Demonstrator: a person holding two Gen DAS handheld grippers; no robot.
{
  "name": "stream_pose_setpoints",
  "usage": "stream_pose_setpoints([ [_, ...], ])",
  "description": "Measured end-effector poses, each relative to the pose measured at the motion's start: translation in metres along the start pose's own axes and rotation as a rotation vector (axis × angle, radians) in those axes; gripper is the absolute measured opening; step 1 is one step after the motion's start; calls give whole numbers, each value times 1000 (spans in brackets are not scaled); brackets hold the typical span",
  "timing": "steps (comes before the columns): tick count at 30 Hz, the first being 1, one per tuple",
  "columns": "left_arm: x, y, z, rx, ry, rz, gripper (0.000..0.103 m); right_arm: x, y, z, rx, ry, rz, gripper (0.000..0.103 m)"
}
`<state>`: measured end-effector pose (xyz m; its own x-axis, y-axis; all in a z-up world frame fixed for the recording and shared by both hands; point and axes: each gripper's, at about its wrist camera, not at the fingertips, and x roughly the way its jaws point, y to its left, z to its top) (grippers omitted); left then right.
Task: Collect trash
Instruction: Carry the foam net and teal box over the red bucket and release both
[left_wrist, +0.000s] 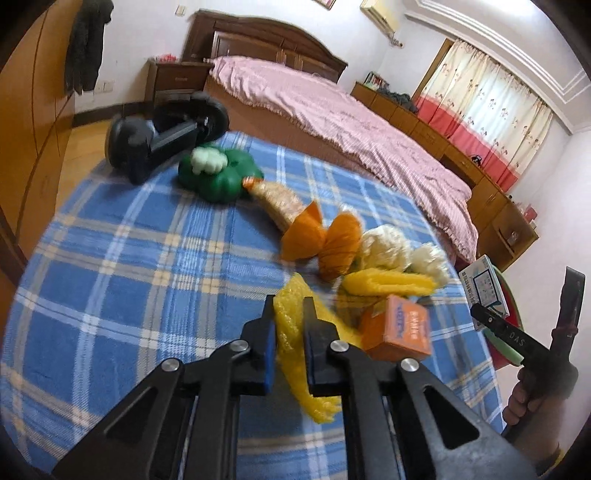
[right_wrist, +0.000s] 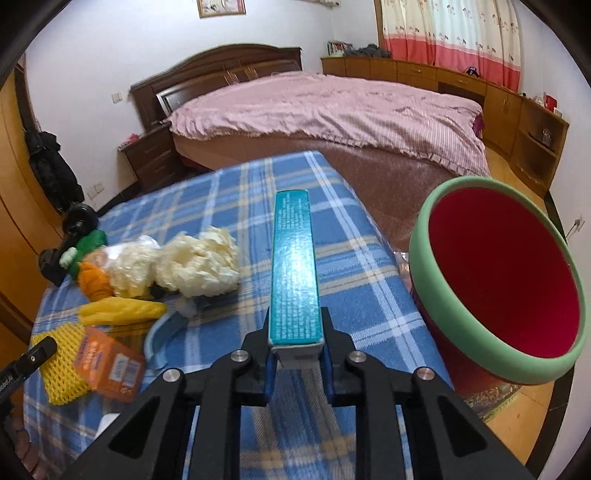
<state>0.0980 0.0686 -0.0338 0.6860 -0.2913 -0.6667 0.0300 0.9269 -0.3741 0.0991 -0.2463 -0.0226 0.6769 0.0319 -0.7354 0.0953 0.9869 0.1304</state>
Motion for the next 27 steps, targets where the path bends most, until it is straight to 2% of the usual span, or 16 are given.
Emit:
stream_pose_setpoints([
  [6, -34, -21, 8, 44, -90, 4, 11, -30, -3, -6, 9, -38, 40, 21],
  [14, -57, -54, 24, 90, -139, -14, 11, -62, -18, -14, 47, -79, 83, 21],
  [20, -57, -88, 30, 136, -131, -56, 11, -81, -40, -16, 79, -107, 74, 21],
  [27, -40, -144, 40, 200, -85, -140, 11, -90, -79, -13, 144, -113, 26, 21],
])
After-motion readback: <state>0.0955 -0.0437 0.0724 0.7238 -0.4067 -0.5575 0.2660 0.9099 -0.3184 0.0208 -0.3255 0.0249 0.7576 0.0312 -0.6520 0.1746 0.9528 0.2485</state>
